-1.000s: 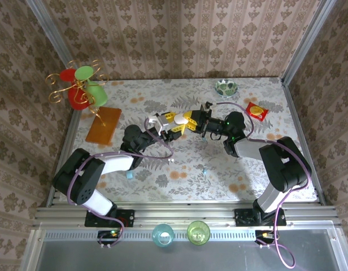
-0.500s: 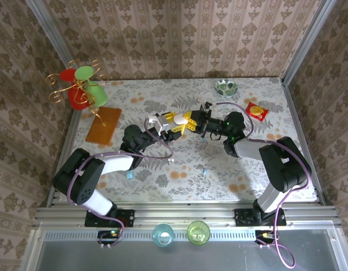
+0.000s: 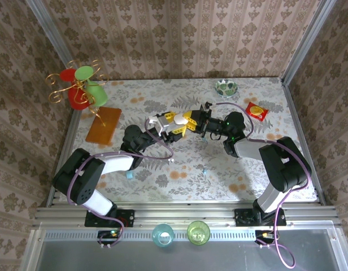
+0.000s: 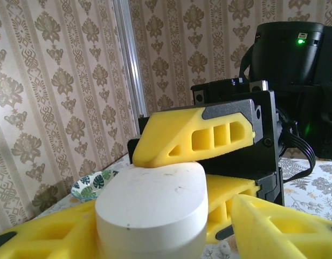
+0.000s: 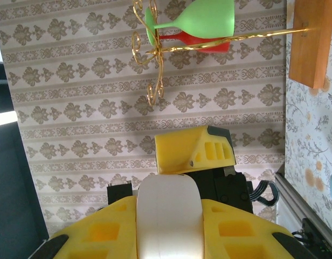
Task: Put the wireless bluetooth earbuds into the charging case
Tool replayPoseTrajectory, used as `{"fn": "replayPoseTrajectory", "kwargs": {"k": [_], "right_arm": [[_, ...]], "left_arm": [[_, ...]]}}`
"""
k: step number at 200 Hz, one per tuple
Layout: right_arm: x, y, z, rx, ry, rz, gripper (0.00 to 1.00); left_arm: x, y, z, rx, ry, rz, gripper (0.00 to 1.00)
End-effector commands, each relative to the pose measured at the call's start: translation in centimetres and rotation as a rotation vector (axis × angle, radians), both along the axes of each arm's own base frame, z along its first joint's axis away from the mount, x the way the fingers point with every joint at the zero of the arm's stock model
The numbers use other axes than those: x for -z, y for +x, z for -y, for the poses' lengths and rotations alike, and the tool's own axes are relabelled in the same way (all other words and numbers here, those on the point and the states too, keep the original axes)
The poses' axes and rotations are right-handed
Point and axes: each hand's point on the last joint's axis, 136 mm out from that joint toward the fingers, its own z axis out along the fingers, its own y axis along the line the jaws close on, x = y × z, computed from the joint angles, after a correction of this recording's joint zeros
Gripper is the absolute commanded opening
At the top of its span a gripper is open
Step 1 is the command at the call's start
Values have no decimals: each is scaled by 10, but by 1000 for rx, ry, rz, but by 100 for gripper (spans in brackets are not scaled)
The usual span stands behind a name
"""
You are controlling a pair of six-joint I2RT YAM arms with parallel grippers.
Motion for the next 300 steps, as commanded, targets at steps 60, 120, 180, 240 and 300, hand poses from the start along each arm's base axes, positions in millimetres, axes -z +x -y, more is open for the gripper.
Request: {"fn": "replayPoseTrajectory", "kwargs": {"k": [60, 120, 180, 240, 300], "right_arm": [[-19, -2, 1, 16, 32, 67, 13], [-24, -3, 1, 23, 30, 91, 33], [-24, 0, 1, 24, 16, 101, 10], [-25, 0, 2, 29, 22, 102, 7], [-22, 0, 1, 23, 23, 91, 7]], "left_arm": [[-7, -3, 4, 19, -9, 40, 49], [-10, -4, 4, 27, -15, 35, 27], [-10, -4, -2, 25, -15, 27, 38], [-7, -2, -2, 20, -11, 24, 54], [-8, -3, -1, 26, -14, 22, 32]]}}
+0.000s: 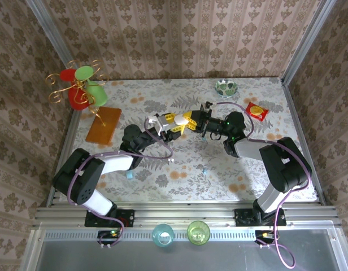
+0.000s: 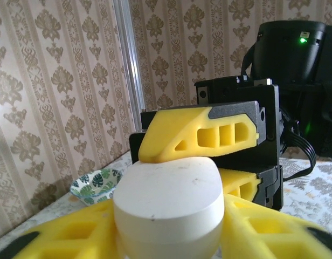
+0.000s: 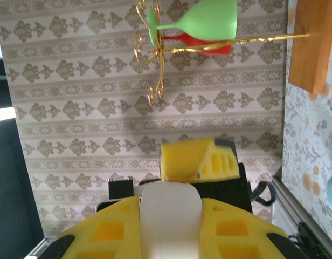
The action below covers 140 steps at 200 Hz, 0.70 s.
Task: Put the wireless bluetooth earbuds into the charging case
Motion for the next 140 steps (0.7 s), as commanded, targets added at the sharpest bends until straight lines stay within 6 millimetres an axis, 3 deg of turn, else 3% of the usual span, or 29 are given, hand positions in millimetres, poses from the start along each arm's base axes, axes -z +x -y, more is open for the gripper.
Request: {"fn": "replayPoseTrajectory", "kwargs": {"k": [1, 20, 44, 55, 95, 140], "right_arm": [[-20, -1, 0, 12, 30, 62, 7], [-21, -1, 0, 15, 31, 65, 13], [-24, -1, 3, 37, 17, 104, 45], [-23, 0, 6, 61, -12, 136, 55], [-3, -5, 18, 119, -341, 347, 81], [-3, -30, 40, 109, -800, 810, 83]], "left_arm": [[-9, -4, 1, 20, -13, 30, 32], [-12, -5, 1, 24, -17, 38, 29], [-14, -6, -1, 25, -25, 27, 28], [-16, -7, -3, 30, -29, 22, 27], [-16, -15, -15, 98, -15, -37, 26], [-12, -38, -32, 261, 44, -119, 26]]}}
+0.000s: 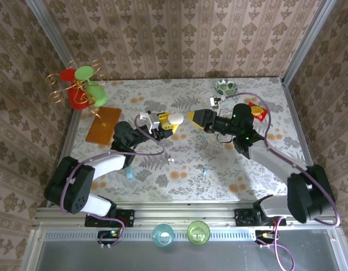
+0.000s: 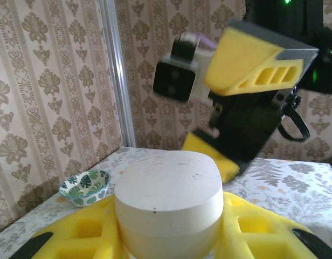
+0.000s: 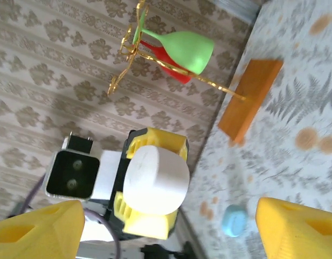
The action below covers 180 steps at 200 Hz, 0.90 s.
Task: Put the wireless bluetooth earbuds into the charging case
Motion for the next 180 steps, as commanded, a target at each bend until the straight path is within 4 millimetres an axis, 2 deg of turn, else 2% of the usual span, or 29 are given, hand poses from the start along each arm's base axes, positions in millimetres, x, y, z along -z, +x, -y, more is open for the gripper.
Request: {"fn": "replayPoseTrajectory", "kwargs": {"k": [1, 17, 20, 31, 58, 81, 117, 146, 180], "right_arm": [[25, -10, 14, 5, -391, 273, 83], [23, -21, 13, -23, -511, 485, 83], [22, -23, 11, -33, -522, 524, 83], [17, -33, 4, -75, -557, 654, 82], [13, -52, -18, -204, -601, 802, 82], [16, -51, -30, -253, -619, 810, 82], [12, -29, -37, -197, -611, 746, 79], [11, -18, -36, -173, -631, 704, 77], [3, -13, -30, -162, -575, 655, 75]], "left_arm": [[5, -28, -5, 171, 32, -83, 26], [2, -40, -5, 251, 33, -109, 26], [2, -34, -10, 239, 34, -115, 25], [3, -38, -10, 279, 42, -124, 25], [2, -43, -8, 322, 36, -123, 25], [2, -43, -8, 330, 39, -122, 25], [2, -44, -4, 348, 42, -113, 25], [1, -49, -4, 370, 45, -100, 25], [5, -49, -3, 371, 51, -102, 24]]}}
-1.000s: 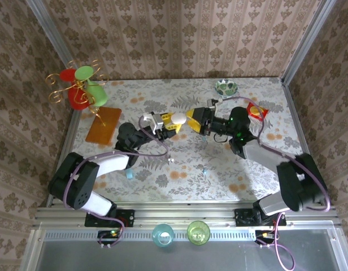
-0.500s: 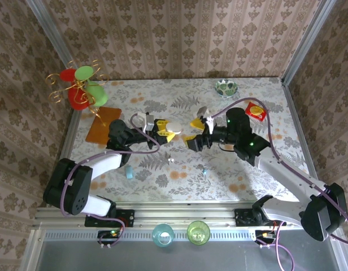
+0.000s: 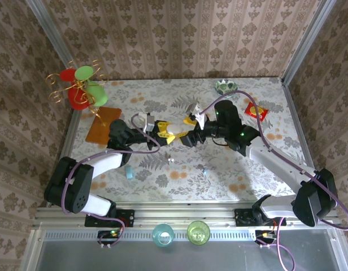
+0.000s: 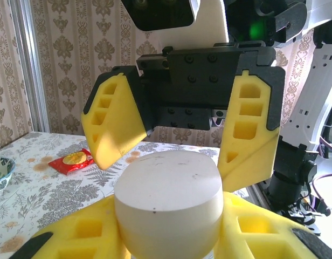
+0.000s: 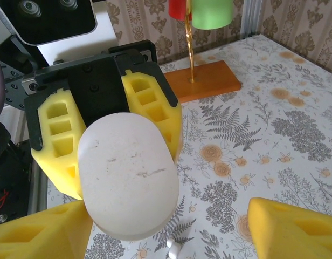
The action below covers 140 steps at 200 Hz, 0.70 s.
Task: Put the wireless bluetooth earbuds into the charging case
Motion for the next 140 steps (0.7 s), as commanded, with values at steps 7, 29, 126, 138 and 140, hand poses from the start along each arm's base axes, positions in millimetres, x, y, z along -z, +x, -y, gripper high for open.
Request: {"fn": "replayPoseTrajectory", "kwargs": {"k": [7, 29, 126, 138, 140], "right_arm": [[-19, 17, 9, 55, 49, -19, 75], [-18, 20, 12, 70, 54, -30, 74], [-21, 34, 13, 114, 85, -35, 61], [-23, 33, 11, 103, 95, -37, 60], [-22, 33, 10, 100, 95, -38, 60]], "left_arm": [[-6, -8, 3, 63, -8, 47, 24], [-7, -8, 3, 66, -10, 50, 24], [-9, -11, 3, 82, -9, 50, 24], [-9, -10, 3, 80, -10, 53, 24], [-9, -11, 3, 81, -11, 53, 24]]}}
